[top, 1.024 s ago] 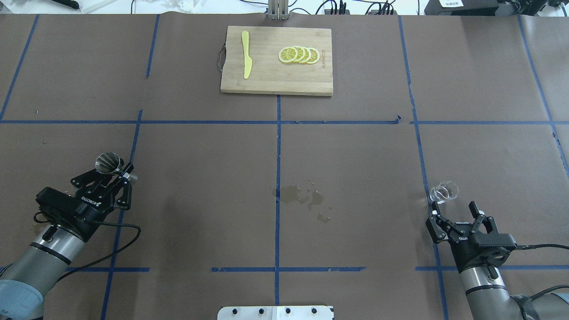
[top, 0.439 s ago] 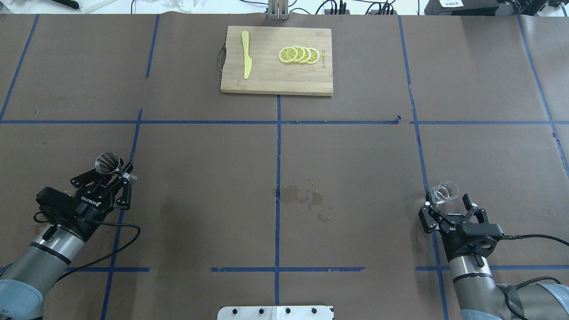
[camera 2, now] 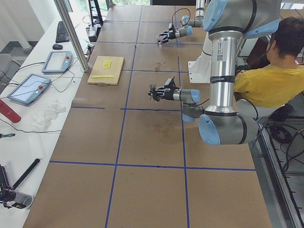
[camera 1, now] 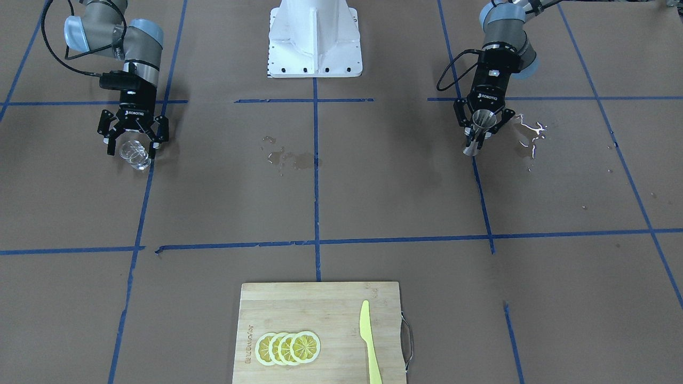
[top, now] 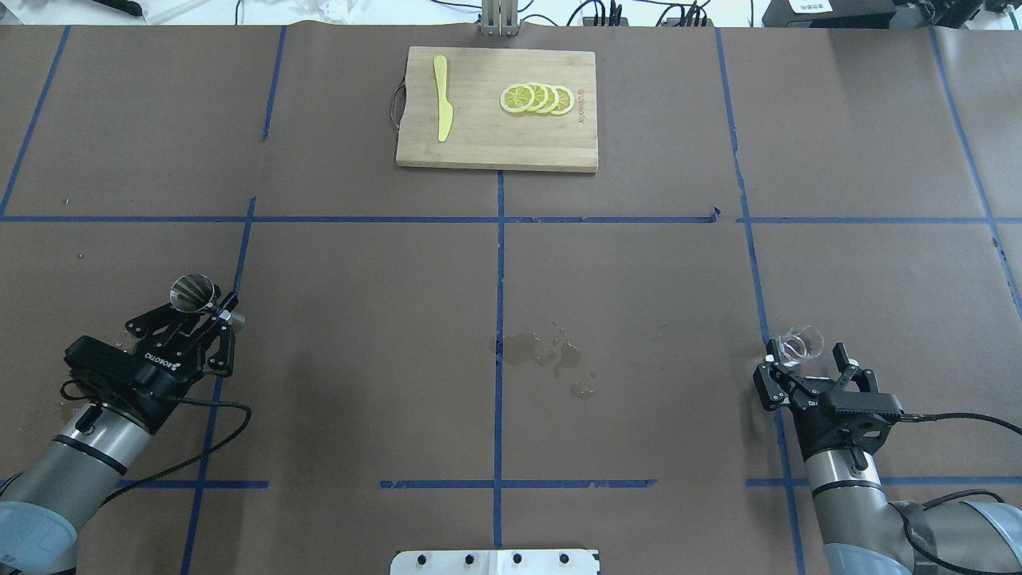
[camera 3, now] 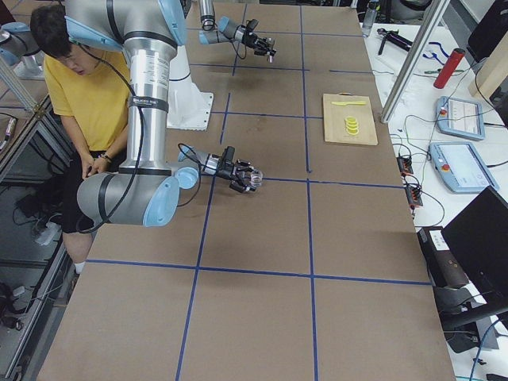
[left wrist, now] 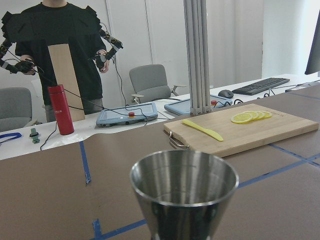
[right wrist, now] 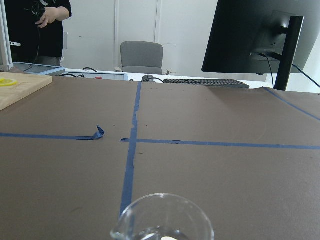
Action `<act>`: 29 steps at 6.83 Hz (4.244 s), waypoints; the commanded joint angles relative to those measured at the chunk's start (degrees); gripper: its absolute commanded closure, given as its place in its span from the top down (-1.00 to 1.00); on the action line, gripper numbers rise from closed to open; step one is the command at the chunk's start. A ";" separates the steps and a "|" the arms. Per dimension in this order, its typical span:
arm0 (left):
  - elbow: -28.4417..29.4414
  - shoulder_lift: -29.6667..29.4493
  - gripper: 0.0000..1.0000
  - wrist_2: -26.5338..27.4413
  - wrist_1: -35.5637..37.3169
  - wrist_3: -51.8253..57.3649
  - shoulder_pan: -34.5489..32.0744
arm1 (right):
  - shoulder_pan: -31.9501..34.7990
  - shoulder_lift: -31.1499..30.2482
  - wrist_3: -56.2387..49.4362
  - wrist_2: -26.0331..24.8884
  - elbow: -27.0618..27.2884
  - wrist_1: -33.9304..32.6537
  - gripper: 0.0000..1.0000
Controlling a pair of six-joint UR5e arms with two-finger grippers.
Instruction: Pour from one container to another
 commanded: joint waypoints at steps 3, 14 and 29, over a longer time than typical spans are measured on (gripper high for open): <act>0.03 -0.09 -1.00 0.00 -0.12 -0.03 -0.02 | 0.31 1.02 -0.16 0.50 -0.18 -0.08 0.99; 0.11 -0.26 -1.00 0.44 -0.21 -0.12 -0.02 | 1.45 3.56 -12.90 2.25 -5.28 14.60 -0.86; 13.12 -29.96 -1.00 -33.21 2.96 12.44 -11.53 | 2.24 27.11 -58.59 2.78 9.74 18.82 -1.00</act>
